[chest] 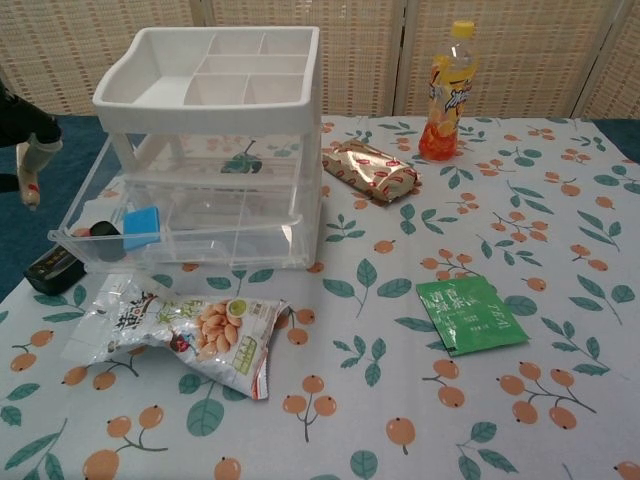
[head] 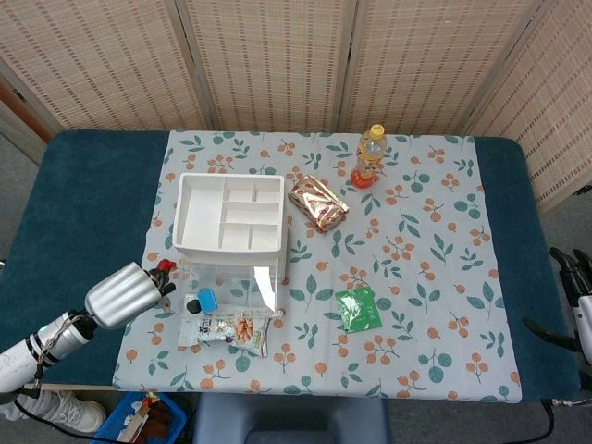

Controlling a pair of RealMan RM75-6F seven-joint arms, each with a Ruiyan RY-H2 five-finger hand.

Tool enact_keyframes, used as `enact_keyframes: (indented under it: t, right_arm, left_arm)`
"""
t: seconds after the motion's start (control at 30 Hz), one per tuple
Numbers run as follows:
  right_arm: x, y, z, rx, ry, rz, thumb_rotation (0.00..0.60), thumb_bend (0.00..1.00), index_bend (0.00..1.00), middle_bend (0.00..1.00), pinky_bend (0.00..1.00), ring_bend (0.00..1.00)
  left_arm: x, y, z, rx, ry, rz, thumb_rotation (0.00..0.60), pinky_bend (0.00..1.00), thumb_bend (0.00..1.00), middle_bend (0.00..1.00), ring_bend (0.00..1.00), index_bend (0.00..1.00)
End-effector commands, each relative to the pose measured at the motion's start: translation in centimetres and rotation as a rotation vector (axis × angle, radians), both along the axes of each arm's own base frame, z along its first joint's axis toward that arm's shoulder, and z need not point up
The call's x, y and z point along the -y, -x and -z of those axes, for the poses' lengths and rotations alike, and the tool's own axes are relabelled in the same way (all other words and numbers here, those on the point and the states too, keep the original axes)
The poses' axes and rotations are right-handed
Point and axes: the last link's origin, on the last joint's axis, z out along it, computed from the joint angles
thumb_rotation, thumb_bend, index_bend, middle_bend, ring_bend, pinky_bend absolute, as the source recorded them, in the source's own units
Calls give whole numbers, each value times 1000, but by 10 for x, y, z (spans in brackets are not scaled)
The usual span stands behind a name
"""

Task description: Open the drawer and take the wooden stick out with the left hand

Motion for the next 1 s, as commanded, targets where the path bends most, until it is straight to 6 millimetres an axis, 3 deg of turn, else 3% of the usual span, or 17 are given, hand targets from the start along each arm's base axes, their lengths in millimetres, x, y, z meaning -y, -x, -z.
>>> enact_keyframes:
  t: [0.03,0.53,1.0]
  right_arm:
    - [0,0,0,-1,-1,-1,600,109,0,131,133,84]
    - [-2,0,-2,0,7,-4,600,109,0,131,133,84]
    - [-6,0,-4,-1,16,-1,600,109,0,131,133,84]
  left_arm:
    - [12,12,9,-21,12,-25,600,1000,342,880,998,634]
    - [38,55,46,-68,34,-155,600,1000,343,882,998,633]
    - [34,75,84,-81,57,-252,600,1000,342,883,998,597]
